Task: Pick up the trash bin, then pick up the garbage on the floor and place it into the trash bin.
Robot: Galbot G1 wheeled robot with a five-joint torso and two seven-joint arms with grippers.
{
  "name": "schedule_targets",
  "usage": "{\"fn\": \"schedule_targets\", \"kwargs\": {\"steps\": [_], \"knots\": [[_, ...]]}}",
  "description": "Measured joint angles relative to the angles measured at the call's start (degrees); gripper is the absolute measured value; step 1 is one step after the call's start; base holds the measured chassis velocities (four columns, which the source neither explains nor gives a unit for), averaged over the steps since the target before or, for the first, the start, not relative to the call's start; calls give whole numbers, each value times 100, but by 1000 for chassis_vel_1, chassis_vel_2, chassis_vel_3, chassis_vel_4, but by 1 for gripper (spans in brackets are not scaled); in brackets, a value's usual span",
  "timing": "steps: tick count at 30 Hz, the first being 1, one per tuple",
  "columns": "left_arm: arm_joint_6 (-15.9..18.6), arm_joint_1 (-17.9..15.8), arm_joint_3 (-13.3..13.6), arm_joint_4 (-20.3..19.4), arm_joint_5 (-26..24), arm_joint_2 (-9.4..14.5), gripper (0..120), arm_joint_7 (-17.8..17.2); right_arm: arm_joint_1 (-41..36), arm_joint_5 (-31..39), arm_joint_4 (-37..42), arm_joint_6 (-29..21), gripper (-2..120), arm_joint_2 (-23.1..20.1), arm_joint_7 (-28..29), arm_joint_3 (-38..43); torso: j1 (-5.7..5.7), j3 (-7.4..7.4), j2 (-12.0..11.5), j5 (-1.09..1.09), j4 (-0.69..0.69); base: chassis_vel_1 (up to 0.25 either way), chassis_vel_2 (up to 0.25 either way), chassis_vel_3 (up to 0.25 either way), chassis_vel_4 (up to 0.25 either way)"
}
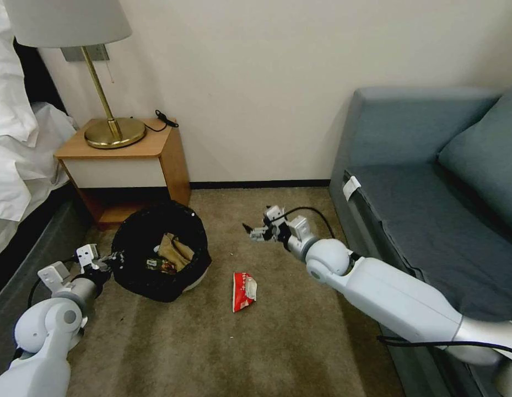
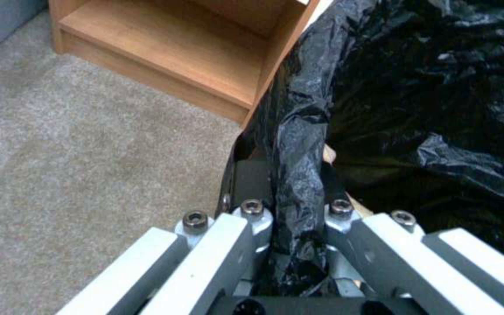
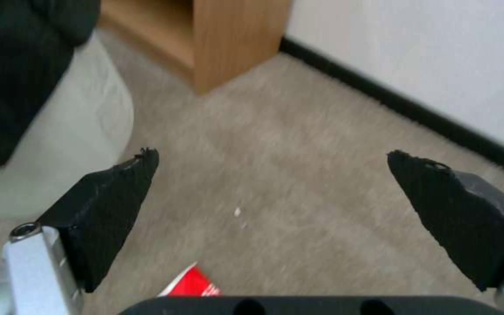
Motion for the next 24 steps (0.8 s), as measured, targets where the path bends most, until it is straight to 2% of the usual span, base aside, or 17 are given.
{"fn": "schedule_targets", "kwargs": {"steps": [5, 10, 14, 24], "knots": [[-204, 14, 37, 35, -196, 97, 3, 29, 204, -59, -474, -127, 100, 313, -254, -498, 0, 0, 0, -2, 0, 0, 0, 0, 0], [-233, 44, 76, 32, -244, 163, 3, 35, 117, -46, -602, -229, 100, 495, -220, -543, 0, 0, 0, -2, 0, 0, 0, 0, 0], [-233, 40, 95, -21, -289, 293, 3, 23, -133, 96, -917, -446, 100, 816, -135, -400, 0, 0, 0, 0, 1, 0, 0, 0, 0], [-213, 37, 27, -233, -366, 295, 3, 12, -178, 671, -1570, -1116, 100, 972, -155, -439, 0, 0, 0, 0, 0, 0, 0, 0, 0]]}}
